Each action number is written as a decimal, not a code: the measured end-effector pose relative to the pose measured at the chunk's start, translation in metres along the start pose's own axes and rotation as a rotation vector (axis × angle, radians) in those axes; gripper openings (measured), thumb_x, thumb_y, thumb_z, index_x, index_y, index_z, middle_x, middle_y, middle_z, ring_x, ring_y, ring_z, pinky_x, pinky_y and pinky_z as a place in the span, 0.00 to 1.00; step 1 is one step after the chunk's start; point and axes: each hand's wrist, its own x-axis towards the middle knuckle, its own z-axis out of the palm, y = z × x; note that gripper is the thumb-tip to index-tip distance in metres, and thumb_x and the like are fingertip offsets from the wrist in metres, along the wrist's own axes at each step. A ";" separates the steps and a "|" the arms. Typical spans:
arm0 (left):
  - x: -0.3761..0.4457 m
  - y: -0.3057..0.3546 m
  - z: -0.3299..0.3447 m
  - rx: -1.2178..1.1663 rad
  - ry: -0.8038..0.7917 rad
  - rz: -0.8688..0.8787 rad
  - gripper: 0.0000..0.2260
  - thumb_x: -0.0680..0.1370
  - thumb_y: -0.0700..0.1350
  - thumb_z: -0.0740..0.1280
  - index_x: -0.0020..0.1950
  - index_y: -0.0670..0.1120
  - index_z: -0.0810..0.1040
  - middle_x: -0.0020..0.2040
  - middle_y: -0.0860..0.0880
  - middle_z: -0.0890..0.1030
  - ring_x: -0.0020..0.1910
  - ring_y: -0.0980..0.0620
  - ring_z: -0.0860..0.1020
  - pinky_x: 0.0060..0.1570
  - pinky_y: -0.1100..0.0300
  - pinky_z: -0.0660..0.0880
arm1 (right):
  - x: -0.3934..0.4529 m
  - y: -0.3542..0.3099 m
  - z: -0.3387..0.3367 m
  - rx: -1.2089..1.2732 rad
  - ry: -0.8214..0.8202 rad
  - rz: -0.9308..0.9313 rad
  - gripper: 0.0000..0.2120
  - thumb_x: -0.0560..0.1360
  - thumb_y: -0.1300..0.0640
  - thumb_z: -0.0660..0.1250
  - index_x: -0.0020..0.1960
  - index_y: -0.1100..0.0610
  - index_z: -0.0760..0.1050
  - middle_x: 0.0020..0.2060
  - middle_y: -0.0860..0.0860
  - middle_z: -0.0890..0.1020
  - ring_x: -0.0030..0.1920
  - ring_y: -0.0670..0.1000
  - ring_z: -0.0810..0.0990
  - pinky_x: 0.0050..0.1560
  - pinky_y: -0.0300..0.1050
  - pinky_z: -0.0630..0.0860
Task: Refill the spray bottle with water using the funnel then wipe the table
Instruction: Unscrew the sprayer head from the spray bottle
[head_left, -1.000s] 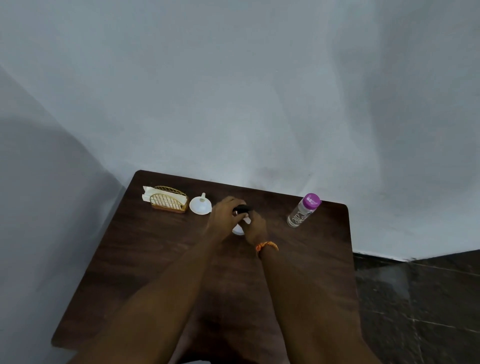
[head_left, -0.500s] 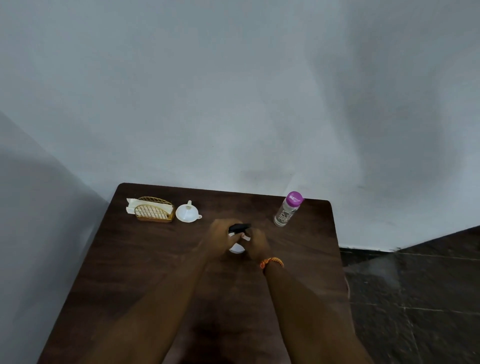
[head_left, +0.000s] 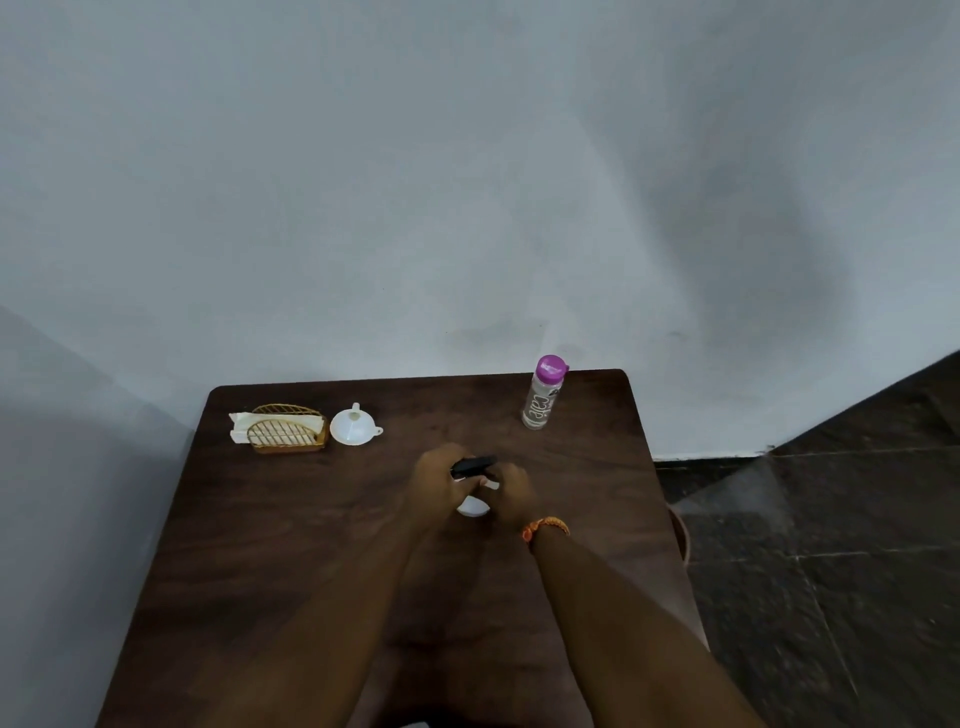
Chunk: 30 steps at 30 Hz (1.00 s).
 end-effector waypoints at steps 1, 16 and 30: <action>-0.001 0.002 -0.001 0.023 -0.021 0.025 0.10 0.70 0.46 0.80 0.49 0.46 0.85 0.44 0.51 0.84 0.43 0.53 0.82 0.45 0.50 0.80 | -0.001 0.002 0.001 0.008 0.000 -0.005 0.21 0.72 0.41 0.66 0.55 0.54 0.85 0.49 0.52 0.87 0.49 0.51 0.85 0.49 0.50 0.80; -0.035 0.012 0.007 -0.115 -0.023 -0.128 0.16 0.66 0.45 0.84 0.51 0.54 0.87 0.45 0.58 0.86 0.46 0.61 0.84 0.45 0.69 0.78 | -0.024 0.021 -0.004 0.024 0.009 -0.066 0.20 0.71 0.41 0.68 0.58 0.49 0.84 0.53 0.47 0.87 0.54 0.48 0.84 0.54 0.52 0.81; -0.047 0.023 0.023 -0.690 -0.030 -0.494 0.17 0.76 0.51 0.77 0.51 0.37 0.85 0.47 0.37 0.87 0.48 0.39 0.86 0.52 0.43 0.83 | -0.040 0.019 -0.005 0.250 -0.118 -0.001 0.17 0.76 0.42 0.73 0.49 0.57 0.85 0.45 0.54 0.88 0.48 0.54 0.87 0.49 0.52 0.81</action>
